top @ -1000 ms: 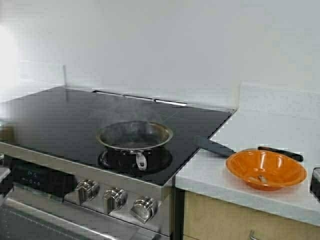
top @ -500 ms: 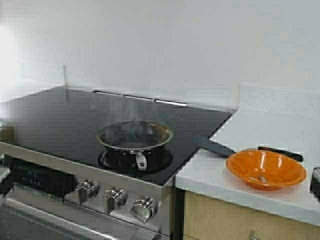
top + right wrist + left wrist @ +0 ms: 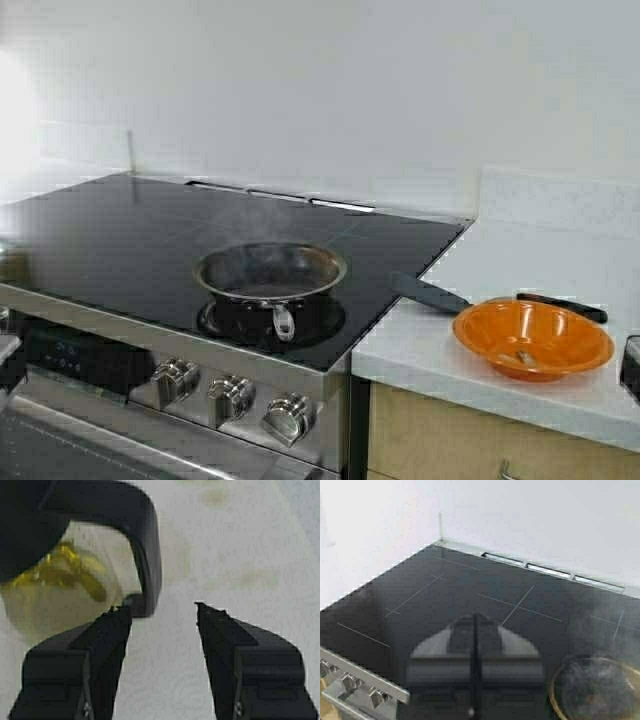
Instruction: Add oil to the pan and cook the shrimp and serve it
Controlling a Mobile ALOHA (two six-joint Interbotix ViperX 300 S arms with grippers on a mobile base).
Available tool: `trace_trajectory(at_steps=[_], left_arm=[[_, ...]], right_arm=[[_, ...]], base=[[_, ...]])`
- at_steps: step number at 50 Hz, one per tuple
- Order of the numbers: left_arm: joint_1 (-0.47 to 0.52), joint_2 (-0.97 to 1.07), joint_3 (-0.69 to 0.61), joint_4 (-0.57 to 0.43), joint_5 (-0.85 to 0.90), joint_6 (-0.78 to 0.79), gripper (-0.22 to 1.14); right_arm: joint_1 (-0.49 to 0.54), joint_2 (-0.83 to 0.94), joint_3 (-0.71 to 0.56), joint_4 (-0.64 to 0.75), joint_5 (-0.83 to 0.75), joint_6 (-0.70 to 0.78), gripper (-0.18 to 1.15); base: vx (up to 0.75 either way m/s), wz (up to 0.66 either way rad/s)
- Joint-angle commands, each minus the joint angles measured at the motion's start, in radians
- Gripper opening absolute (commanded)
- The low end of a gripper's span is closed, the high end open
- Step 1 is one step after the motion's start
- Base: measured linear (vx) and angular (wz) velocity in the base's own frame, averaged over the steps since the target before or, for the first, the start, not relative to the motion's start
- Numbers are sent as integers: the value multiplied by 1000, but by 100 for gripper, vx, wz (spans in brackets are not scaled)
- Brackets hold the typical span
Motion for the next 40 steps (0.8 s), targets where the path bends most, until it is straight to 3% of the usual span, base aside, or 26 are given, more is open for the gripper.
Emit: trace_trajectory(at_steps=[1,17,34,40], left_arm=[[2,5,-6,2,-3,-5,3],[2,26,-12,-3,0,-21,3],[2,-8,-14,-3,2,-52,3],[2,-34,-11,-2,5,-55,3]], right_arm=[[-2,-100,40,-2,28,0,81],[8,-275,130,-3,267,-12,72],[87,-589,227,-26,360,-15,11],[166,-693,249,-86,403,-17,5]], base=[[0,0],[0,0],[0,0],[0,0]])
